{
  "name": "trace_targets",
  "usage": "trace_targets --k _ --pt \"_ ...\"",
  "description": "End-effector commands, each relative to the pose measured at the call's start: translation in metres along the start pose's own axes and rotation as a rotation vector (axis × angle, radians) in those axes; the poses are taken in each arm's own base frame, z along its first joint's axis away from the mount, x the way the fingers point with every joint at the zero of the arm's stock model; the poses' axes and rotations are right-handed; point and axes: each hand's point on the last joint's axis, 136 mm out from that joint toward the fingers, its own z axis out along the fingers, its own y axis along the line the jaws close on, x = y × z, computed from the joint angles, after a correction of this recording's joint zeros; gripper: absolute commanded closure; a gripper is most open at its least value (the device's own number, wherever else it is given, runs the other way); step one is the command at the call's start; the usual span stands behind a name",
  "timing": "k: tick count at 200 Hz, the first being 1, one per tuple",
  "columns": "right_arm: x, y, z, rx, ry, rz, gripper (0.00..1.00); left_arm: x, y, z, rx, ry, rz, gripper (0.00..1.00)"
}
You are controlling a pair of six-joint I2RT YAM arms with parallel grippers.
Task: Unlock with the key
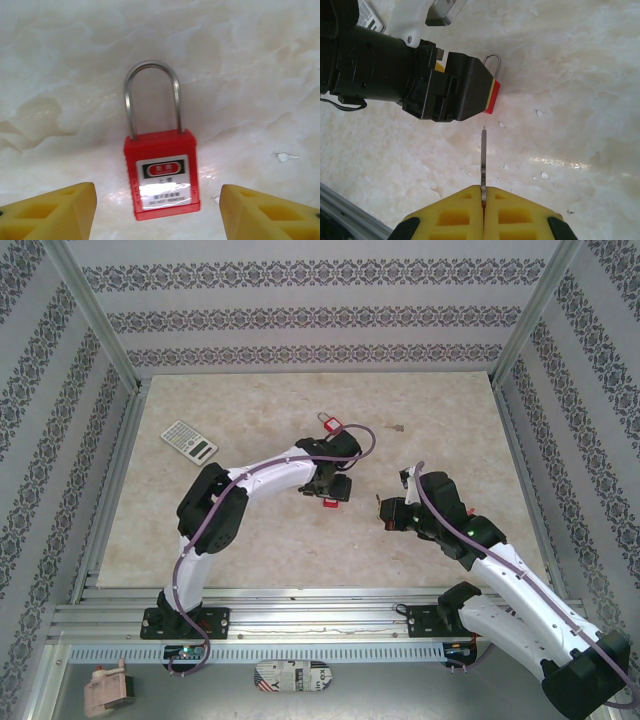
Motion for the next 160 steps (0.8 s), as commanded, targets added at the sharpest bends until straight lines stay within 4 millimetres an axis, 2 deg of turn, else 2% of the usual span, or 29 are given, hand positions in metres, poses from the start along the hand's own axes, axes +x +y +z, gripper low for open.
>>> trace_targets --k 1,92,160 --pt "0.004 -0.001 0.002 0.006 0.006 -0.027 1.0 0.01 -0.004 0.011 -0.023 0.054 0.035 0.34" --pt "0.008 -0.003 0.0 0.002 0.0 -0.03 1.0 0.001 0.0 0.024 -0.085 0.054 0.055 0.47" --pt "0.008 -0.002 0.0 -0.002 0.002 -0.026 1.0 0.005 0.005 0.036 -0.087 0.08 0.05 0.68"
